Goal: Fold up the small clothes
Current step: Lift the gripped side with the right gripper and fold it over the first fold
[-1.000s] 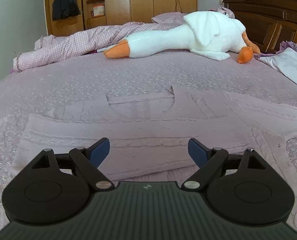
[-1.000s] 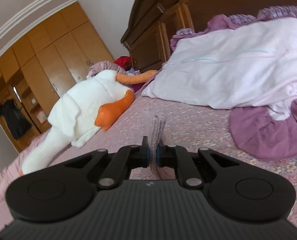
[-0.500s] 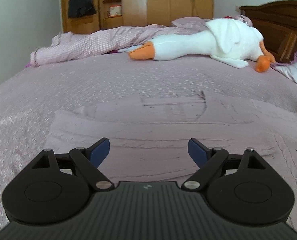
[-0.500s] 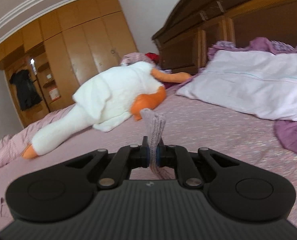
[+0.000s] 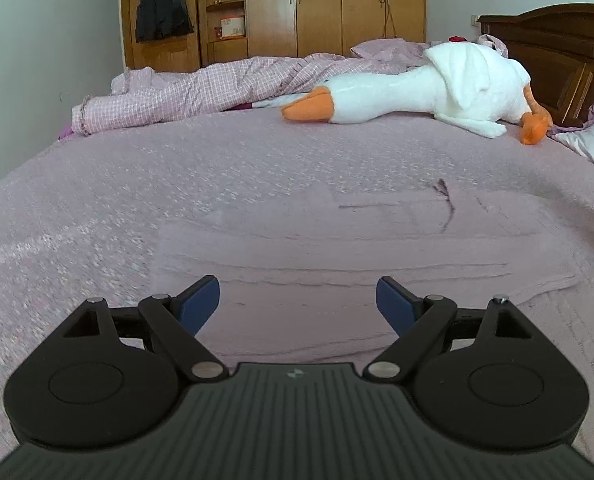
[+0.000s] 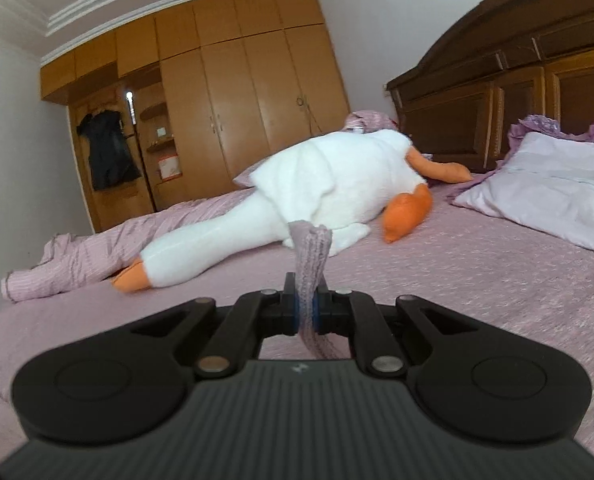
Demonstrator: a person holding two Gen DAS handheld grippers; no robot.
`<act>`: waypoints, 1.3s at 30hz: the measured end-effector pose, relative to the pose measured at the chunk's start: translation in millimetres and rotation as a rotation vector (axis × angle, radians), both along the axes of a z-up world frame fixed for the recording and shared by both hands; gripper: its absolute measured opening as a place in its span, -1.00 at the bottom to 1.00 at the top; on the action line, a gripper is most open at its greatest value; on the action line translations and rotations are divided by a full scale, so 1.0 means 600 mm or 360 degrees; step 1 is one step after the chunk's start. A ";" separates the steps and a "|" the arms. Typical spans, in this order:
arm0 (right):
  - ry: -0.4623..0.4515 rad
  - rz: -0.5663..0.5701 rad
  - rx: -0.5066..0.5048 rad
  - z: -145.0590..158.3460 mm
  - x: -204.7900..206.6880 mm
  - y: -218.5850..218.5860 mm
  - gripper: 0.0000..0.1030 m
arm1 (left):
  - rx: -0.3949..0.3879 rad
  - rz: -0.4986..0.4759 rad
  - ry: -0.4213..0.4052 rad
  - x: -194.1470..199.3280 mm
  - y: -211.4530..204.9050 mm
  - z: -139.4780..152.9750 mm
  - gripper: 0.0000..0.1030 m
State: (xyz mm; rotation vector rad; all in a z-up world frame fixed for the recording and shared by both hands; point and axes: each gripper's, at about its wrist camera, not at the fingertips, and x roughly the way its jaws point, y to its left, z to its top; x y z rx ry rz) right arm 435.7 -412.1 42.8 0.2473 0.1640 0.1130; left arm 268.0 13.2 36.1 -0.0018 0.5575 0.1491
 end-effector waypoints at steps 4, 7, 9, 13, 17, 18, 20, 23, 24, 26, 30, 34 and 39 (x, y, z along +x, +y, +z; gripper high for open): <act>0.0013 0.0040 -0.0059 0.008 -0.011 0.050 -0.82 | -0.0070 -0.0009 -0.0021 -0.007 0.041 0.012 0.75; 0.0010 0.0042 -0.0115 0.025 -0.014 0.076 -0.82 | -0.0111 -0.0020 -0.0038 -0.017 0.068 0.015 0.78; -0.0007 0.0040 -0.0133 0.042 -0.018 0.091 -0.82 | -0.0105 -0.0030 -0.0038 -0.020 0.079 0.013 0.78; -0.0044 0.0046 -0.0227 0.073 -0.026 0.125 -0.82 | -0.0129 -0.0049 -0.0116 -0.042 0.100 0.010 0.82; -0.0061 0.0058 -0.0277 0.086 -0.031 0.160 -0.82 | -0.0191 -0.0133 -0.0138 -0.064 0.122 -0.008 0.86; -0.0063 0.0058 -0.0282 0.088 -0.032 0.170 -0.82 | -0.0216 -0.0134 -0.0129 -0.065 0.129 -0.014 0.86; -0.0062 0.0052 -0.0289 0.092 -0.036 0.187 -0.82 | -0.0237 -0.0115 -0.0073 -0.057 0.139 -0.023 0.86; -0.0061 0.0082 -0.0352 0.098 -0.042 0.216 -0.82 | -0.0254 -0.0107 -0.0060 -0.052 0.151 -0.020 0.86; -0.0063 0.0092 -0.0393 0.101 -0.043 0.227 -0.82 | -0.0258 -0.0111 -0.0073 -0.053 0.155 -0.016 0.86; -0.0064 0.0093 -0.0435 0.109 -0.042 0.239 -0.82 | -0.0259 -0.0114 -0.0095 -0.057 0.159 -0.009 0.87; -0.0063 0.0063 -0.0448 0.142 -0.039 0.253 -0.82 | -0.0265 -0.0095 -0.0116 -0.061 0.172 0.002 0.89; -0.0094 0.0046 -0.0529 0.175 -0.040 0.276 -0.82 | -0.0330 -0.0078 -0.0125 -0.059 0.187 0.011 0.89; -0.0135 0.0056 -0.0557 0.200 -0.047 0.307 -0.82 | -0.0296 -0.0040 -0.0153 -0.059 0.195 0.016 0.90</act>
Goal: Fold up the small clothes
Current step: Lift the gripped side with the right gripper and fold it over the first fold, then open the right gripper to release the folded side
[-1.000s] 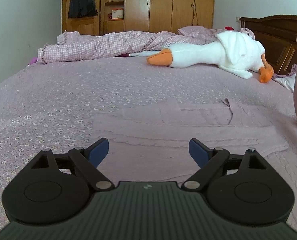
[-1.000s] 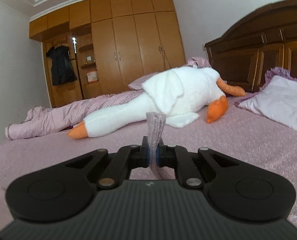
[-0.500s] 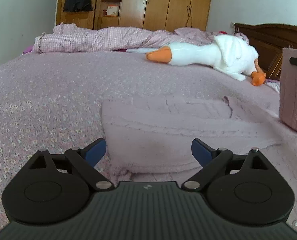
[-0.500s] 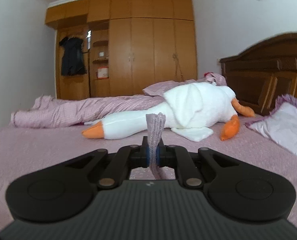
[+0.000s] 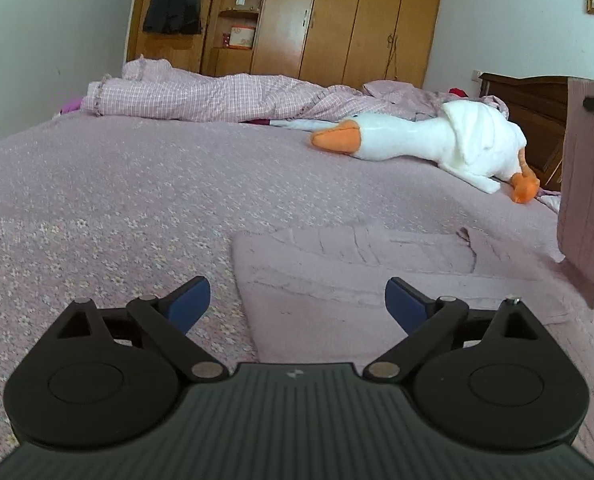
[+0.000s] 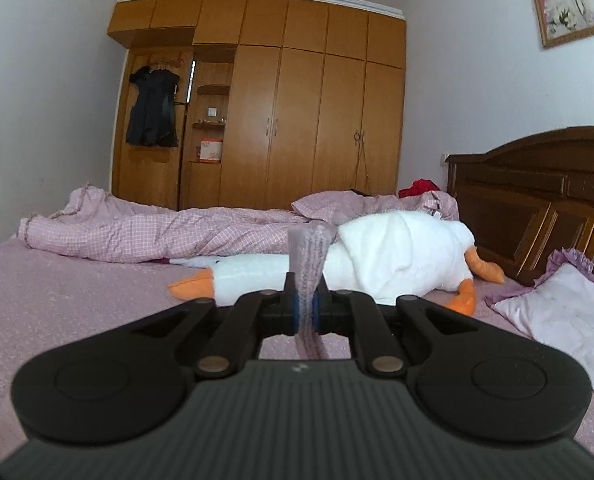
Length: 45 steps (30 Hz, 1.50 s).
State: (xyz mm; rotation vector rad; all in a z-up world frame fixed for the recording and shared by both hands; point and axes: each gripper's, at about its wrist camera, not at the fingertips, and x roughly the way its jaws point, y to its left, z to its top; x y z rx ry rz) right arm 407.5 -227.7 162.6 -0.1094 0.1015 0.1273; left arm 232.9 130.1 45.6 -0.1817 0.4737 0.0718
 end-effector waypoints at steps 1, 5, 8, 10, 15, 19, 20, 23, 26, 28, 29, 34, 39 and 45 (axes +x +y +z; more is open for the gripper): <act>-0.0002 0.0004 -0.0012 0.002 0.000 0.008 -0.82 | -0.0001 -0.0002 -0.0001 0.001 0.001 0.001 0.90; 0.0026 0.0011 -0.0006 0.012 0.000 0.035 -0.82 | -0.0003 0.0004 0.0009 0.005 0.002 0.000 0.90; 0.0052 0.0011 -0.0006 0.013 0.000 0.053 -0.82 | 0.0001 0.0011 0.0016 0.006 0.003 -0.002 0.90; 0.0041 0.0025 -0.0021 0.015 -0.004 0.067 -0.82 | 0.0001 0.0007 0.0015 0.005 0.003 -0.001 0.90; -0.0022 0.0055 -0.0034 0.029 -0.015 0.091 -0.82 | 0.0013 0.0009 0.0019 0.006 0.003 -0.003 0.91; -0.0042 0.0100 -0.0045 0.039 -0.022 0.103 -0.81 | 0.0010 0.0004 0.0017 0.006 0.001 -0.002 0.91; -0.0045 0.0110 -0.0052 0.038 -0.024 0.106 -0.81 | 0.0008 0.0001 0.0016 0.006 0.001 -0.002 0.91; -0.0027 0.0140 -0.0052 0.026 -0.029 0.116 -0.81 | 0.0017 -0.0006 0.0024 0.007 -0.001 -0.004 0.91; -0.0010 0.0163 -0.0086 -0.002 -0.035 0.135 -0.81 | 0.0024 -0.0007 0.0034 0.009 -0.002 -0.006 0.91; 0.0005 0.0181 -0.0104 -0.031 -0.040 0.148 -0.81 | 0.0024 -0.0004 0.0042 0.009 -0.002 -0.008 0.91; 0.0018 0.0192 -0.0099 -0.046 -0.041 0.155 -0.81 | 0.0024 -0.0003 0.0047 0.010 -0.002 -0.009 0.91; 0.0112 0.0232 -0.0097 -0.130 -0.048 0.195 -0.81 | 0.0007 0.0020 0.0063 0.009 0.007 -0.012 0.91; 0.0173 0.0300 -0.0140 -0.197 -0.064 0.241 -0.80 | -0.0030 0.0051 0.0114 0.003 0.024 -0.014 0.91; 0.0149 0.0433 -0.0341 -0.265 -0.117 0.302 -0.78 | -0.0077 0.0116 0.0142 0.005 0.052 -0.020 0.91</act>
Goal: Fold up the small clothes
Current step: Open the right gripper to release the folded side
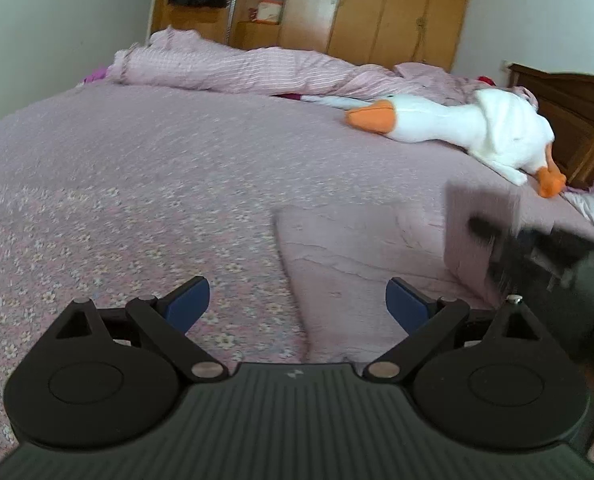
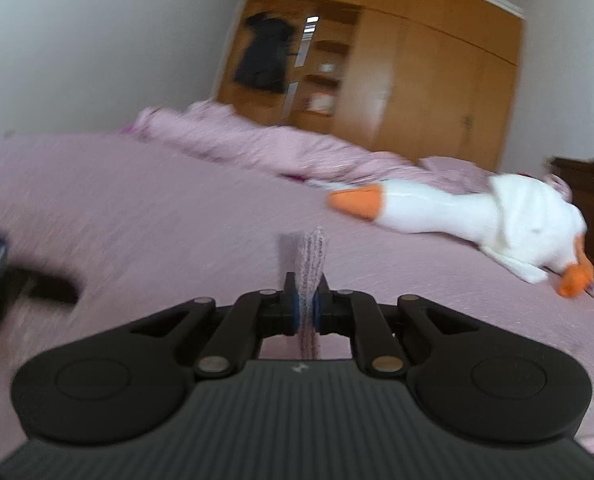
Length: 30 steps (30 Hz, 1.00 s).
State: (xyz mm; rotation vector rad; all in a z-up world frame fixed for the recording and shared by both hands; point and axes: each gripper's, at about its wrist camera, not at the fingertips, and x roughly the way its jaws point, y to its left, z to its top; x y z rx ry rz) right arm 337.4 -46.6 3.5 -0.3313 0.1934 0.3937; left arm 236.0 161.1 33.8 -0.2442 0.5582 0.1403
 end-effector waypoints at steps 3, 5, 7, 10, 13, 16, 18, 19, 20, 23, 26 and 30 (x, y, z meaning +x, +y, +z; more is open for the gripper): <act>-0.0034 0.0097 -0.0139 -0.025 -0.029 0.029 -0.77 | -0.0032 0.0020 0.0006 0.001 0.011 0.000 0.91; -0.0059 0.0141 -0.0260 -0.033 -0.045 0.048 -0.76 | -0.0019 0.0030 0.0005 0.002 0.012 0.000 0.91; -0.0016 0.0202 -0.0327 -0.036 -0.054 0.059 -0.59 | -0.0001 0.0036 0.0007 0.004 0.011 -0.001 0.91; 0.0082 0.0354 -0.0296 -0.029 -0.070 0.061 -0.07 | 0.0005 0.0032 0.0025 0.007 0.010 -0.005 0.91; 0.0129 0.0403 -0.0243 -0.024 -0.084 0.059 -0.07 | 0.0019 0.0028 0.0021 0.006 0.006 -0.005 0.91; 0.0170 0.0391 -0.0175 -0.016 -0.090 0.048 -0.07 | 0.0031 0.0023 0.0011 0.005 0.003 -0.004 0.91; 0.0210 0.0374 -0.0120 -0.015 -0.093 0.044 -0.07 | 0.0031 0.0020 0.0013 0.006 0.001 -0.004 0.91; 0.0232 0.0365 -0.0086 -0.013 -0.092 0.039 -0.07 | 0.0031 0.0017 0.0016 0.006 0.000 -0.004 0.91; 0.0255 0.0351 -0.0049 -0.009 -0.091 0.032 -0.07 | 0.0032 0.0012 0.0018 0.007 -0.001 -0.005 0.91; 0.0313 0.0293 0.0045 -0.005 -0.091 0.012 -0.06 | 0.0046 -0.0006 0.0025 0.008 -0.008 -0.006 0.91; 0.0370 0.0238 0.0133 -0.001 -0.091 -0.013 -0.06 | 0.0059 -0.0027 0.0030 0.007 -0.015 -0.009 0.91; 0.0398 0.0174 0.0217 0.011 -0.084 -0.054 0.00 | 0.0069 -0.0068 0.0026 0.001 -0.030 -0.013 0.91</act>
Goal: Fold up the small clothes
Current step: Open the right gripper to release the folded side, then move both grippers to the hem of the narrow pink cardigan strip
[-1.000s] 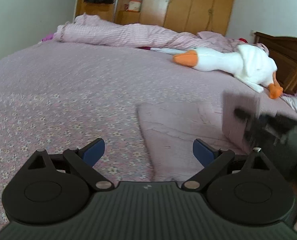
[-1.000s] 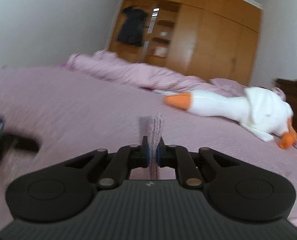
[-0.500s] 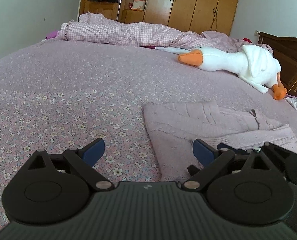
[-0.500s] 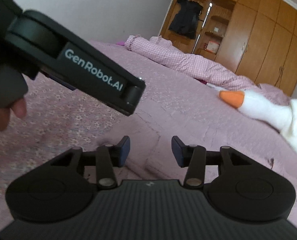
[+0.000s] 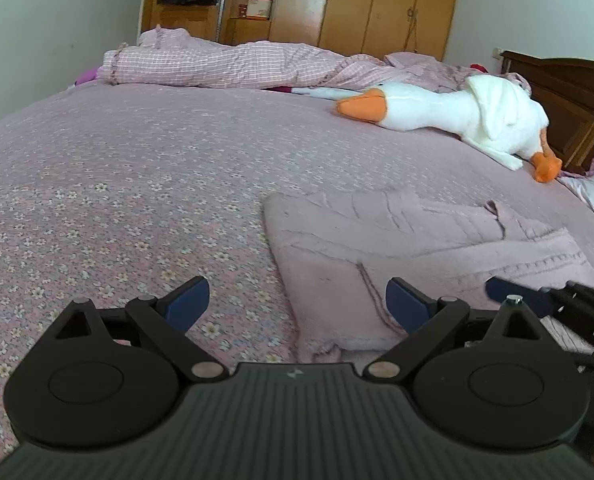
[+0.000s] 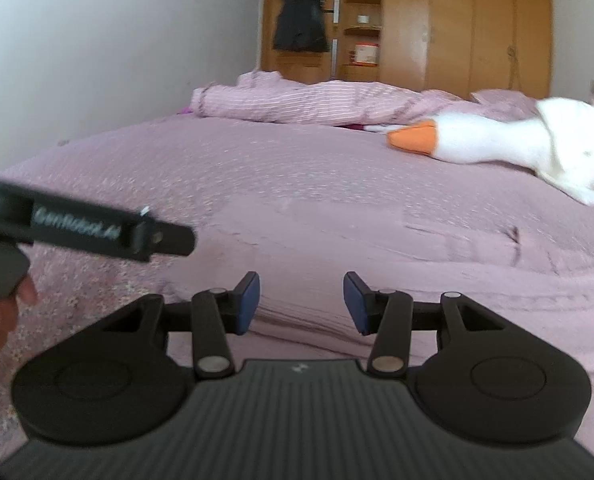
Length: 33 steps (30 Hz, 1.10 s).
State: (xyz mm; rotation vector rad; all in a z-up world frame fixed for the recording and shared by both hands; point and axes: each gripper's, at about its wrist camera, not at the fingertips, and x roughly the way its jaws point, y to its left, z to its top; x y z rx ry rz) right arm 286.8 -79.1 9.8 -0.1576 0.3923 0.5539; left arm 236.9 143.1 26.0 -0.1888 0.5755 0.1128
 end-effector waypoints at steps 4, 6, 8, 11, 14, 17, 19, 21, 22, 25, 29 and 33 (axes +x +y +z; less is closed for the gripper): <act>0.0013 -0.0044 0.0040 0.008 -0.006 -0.045 0.20 | -0.0008 -0.0034 -0.0004 -0.009 -0.015 -0.004 0.91; 0.0061 -0.0078 0.0101 0.014 -0.003 -0.075 0.20 | -0.0026 -0.0059 -0.0011 -0.014 -0.020 -0.007 0.91; 0.0116 -0.0113 0.0188 0.019 -0.008 -0.117 0.20 | -0.0034 -0.0059 -0.0002 -0.019 -0.026 -0.012 0.91; 0.0189 -0.0147 0.0248 0.020 -0.016 -0.176 0.20 | -0.0080 -0.0036 0.0047 -0.028 -0.036 -0.019 0.91; 0.0232 -0.0163 0.0261 0.022 -0.019 -0.243 0.20 | -0.0201 -0.0150 0.0112 -0.044 -0.037 -0.022 0.91; 0.0257 -0.0185 0.0253 0.019 -0.032 -0.311 0.20 | -0.0295 -0.0210 0.0173 -0.063 -0.035 -0.020 0.91; 0.0290 -0.0208 0.0247 0.020 -0.032 -0.356 0.20 | -0.0358 -0.0212 0.0233 -0.082 -0.032 -0.024 0.91; 0.0340 -0.0240 0.0268 0.016 -0.039 -0.402 0.20 | -0.0437 -0.0211 0.0289 -0.105 -0.026 -0.035 0.91; 0.0367 -0.0260 0.0290 0.015 -0.040 -0.422 0.20 | -0.0465 -0.0214 0.0301 -0.117 -0.023 -0.040 0.91; 0.0425 -0.0341 0.0407 0.005 -0.060 -0.485 0.20 | -0.0524 -0.0215 0.0282 -0.157 -0.023 -0.047 0.92; 0.0516 -0.0480 0.0688 -0.033 -0.094 -0.560 0.25 | -0.0605 -0.0221 0.0326 -0.192 -0.026 -0.050 0.93; 0.0552 -0.0465 0.0738 -0.035 -0.102 -0.579 0.25 | -0.0728 -0.0236 0.0393 -0.227 -0.032 -0.046 0.94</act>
